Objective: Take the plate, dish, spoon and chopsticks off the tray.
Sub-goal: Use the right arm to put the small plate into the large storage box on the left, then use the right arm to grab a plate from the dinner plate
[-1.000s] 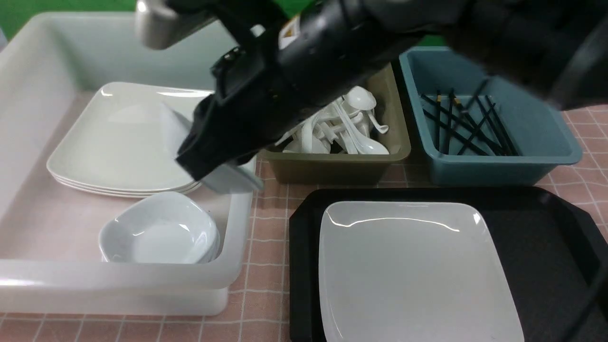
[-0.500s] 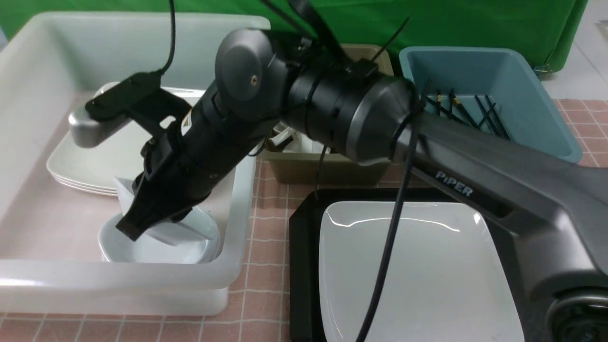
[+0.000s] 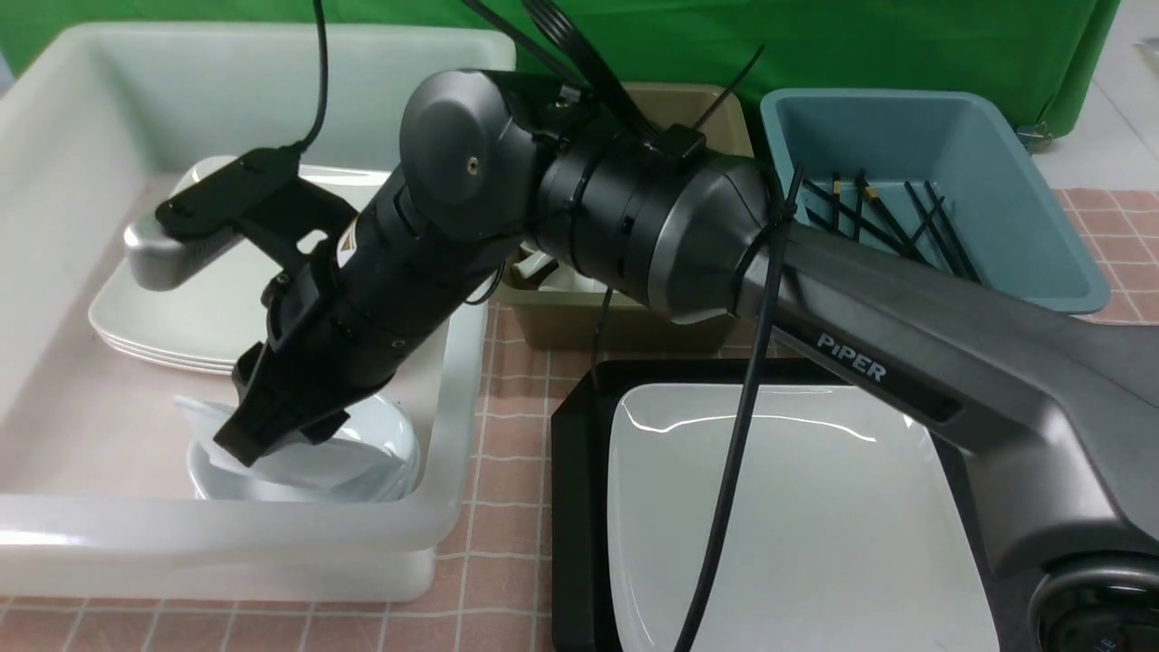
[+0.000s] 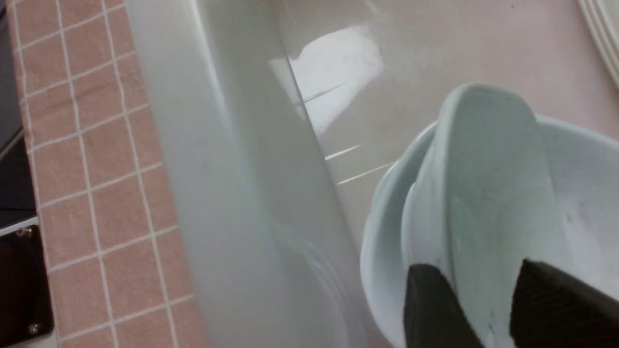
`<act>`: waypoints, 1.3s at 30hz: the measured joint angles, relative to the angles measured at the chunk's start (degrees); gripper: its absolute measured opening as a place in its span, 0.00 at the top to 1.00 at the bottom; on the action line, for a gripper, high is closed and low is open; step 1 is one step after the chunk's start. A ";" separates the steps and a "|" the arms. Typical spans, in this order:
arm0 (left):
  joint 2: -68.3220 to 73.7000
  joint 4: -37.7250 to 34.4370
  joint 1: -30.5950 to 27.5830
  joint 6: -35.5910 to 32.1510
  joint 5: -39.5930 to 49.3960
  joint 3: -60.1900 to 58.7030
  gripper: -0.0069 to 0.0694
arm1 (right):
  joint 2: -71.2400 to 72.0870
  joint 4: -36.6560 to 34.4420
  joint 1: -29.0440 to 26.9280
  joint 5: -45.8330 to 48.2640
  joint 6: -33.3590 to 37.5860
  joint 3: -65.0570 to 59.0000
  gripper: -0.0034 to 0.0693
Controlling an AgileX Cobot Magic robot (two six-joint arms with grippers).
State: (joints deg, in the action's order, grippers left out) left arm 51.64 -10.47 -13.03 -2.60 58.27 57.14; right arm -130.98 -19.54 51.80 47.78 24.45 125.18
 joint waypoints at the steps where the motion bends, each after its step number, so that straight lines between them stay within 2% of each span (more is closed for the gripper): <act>1: 0.00 0.00 0.00 -0.07 -0.06 0.00 0.91 | 0.00 0.00 0.07 0.06 -0.07 0.00 0.53; 9: 0.00 0.00 0.00 -0.32 -0.12 0.00 0.91 | 0.06 0.00 0.12 0.56 -1.32 0.00 0.51; 17: 0.00 -0.05 0.00 -0.46 -0.17 -0.06 0.91 | 3.60 1.59 0.06 0.73 -2.63 0.17 0.32; 21: 0.00 -1.15 0.00 -1.42 -0.17 -0.18 0.91 | 5.97 6.91 -0.46 3.43 -3.27 1.78 0.33; 22: 0.00 -3.49 0.62 -3.12 -0.22 -0.18 0.91 | 7.78 11.01 -1.30 6.77 -4.89 3.38 0.42; 23: 0.00 -3.81 0.62 -3.31 -0.22 -0.18 0.91 | 8.00 12.04 -1.42 7.84 -5.09 3.58 0.43; 26: 1.03 -11.05 6.35 -8.40 -0.27 -0.18 0.91 | 12.90 18.79 -4.99 17.10 -7.39 5.91 0.80; 28: 2.51 -13.31 11.64 -9.69 -0.22 -0.18 0.91 | 17.07 19.54 -8.50 17.15 -8.77 5.17 0.90; 29: 2.51 -13.31 12.24 -9.65 -0.22 -0.18 0.91 | 17.55 19.90 -8.90 17.15 -8.77 5.02 0.90; 30: 4.63 -13.87 18.51 -10.27 -0.55 -0.18 0.91 | 22.53 20.34 -13.30 17.15 -10.34 1.93 0.91; 33: 8.26 -13.01 27.15 -10.26 -1.91 -0.18 0.91 | 29.59 20.84 -19.70 17.15 -13.74 -5.60 0.91; 34: 8.91 -12.72 27.83 -10.11 -2.02 -0.18 0.91 | 30.15 20.90 -20.69 17.15 -14.10 -6.37 0.91; 35: 11.60 -11.52 33.90 -8.99 -3.09 -0.18 0.91 | 35.14 21.22 -24.65 17.15 -15.32 -14.15 0.91; 39: 17.42 -8.79 43.63 -6.08 -6.84 -0.18 0.91 | 44.61 21.30 -33.44 17.00 -18.59 -34.39 0.90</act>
State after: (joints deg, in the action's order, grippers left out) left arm 69.06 -19.26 30.61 -8.68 51.42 56.95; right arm -86.37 1.76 18.37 64.78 5.86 90.79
